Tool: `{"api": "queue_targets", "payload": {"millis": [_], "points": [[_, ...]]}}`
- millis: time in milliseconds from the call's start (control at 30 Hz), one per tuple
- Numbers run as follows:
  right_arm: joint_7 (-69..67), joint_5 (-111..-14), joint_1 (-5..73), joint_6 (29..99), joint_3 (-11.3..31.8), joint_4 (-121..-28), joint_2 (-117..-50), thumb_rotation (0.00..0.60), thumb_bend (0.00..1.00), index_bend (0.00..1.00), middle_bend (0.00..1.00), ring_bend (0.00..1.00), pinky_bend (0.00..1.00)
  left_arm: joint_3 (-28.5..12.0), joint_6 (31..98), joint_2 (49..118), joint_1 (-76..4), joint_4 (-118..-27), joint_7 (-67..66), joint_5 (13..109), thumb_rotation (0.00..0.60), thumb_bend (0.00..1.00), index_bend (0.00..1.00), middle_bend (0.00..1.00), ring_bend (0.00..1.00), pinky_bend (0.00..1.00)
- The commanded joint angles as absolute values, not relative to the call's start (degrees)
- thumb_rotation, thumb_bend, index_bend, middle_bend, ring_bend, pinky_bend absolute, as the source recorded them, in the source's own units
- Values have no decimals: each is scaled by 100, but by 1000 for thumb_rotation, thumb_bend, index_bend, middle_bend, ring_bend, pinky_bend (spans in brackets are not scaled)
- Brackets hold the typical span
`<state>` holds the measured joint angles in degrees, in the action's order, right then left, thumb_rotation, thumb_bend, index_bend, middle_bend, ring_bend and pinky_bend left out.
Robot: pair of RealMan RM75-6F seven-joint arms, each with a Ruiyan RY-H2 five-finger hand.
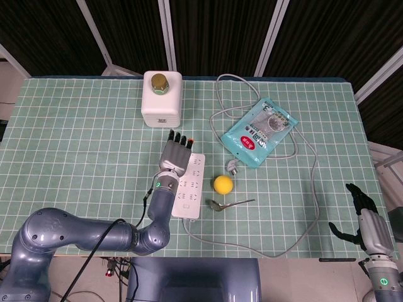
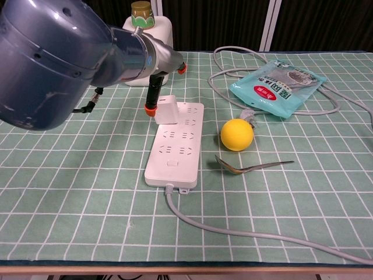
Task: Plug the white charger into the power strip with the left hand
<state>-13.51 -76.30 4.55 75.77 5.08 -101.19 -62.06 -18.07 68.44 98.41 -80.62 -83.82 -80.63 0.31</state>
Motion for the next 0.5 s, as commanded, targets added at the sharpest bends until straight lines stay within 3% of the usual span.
{"api": "queue_targets", "payload": {"millis": [33, 200, 300, 400, 500], "points": [[-1325, -7640, 451, 7593, 504, -10118, -6211, 600, 340, 0, 0, 0, 0, -2218, 6836, 9566, -7560, -8910, -6706, 767, 600, 111, 131, 124, 47, 30], [-1292, -7638, 449, 7605, 504, -10115, -6226, 600, 340, 0, 0, 0, 0, -2552, 6892, 9544, -6758, -9206, -4281, 2676, 600, 282, 393, 470, 400, 430], [-1274, -7645, 446, 7615, 502, -10111, -6233, 600, 340, 0, 0, 0, 0, -2743, 6969, 9686, -6386, -9204, -2971, 3461, 600, 303, 520, 637, 553, 580], [-1261, -7649, 446, 7621, 502, -10107, -6240, 600, 340, 0, 0, 0, 0, -2969, 6811, 9737, -6146, -9350, -2133, 3515, 600, 305, 633, 766, 683, 742], [-1257, -7651, 445, 7624, 502, -10106, -6243, 600, 340, 0, 0, 0, 0, -3341, 6381, 9704, -5893, -9666, -1333, 2949, 600, 306, 735, 898, 828, 893]]}}
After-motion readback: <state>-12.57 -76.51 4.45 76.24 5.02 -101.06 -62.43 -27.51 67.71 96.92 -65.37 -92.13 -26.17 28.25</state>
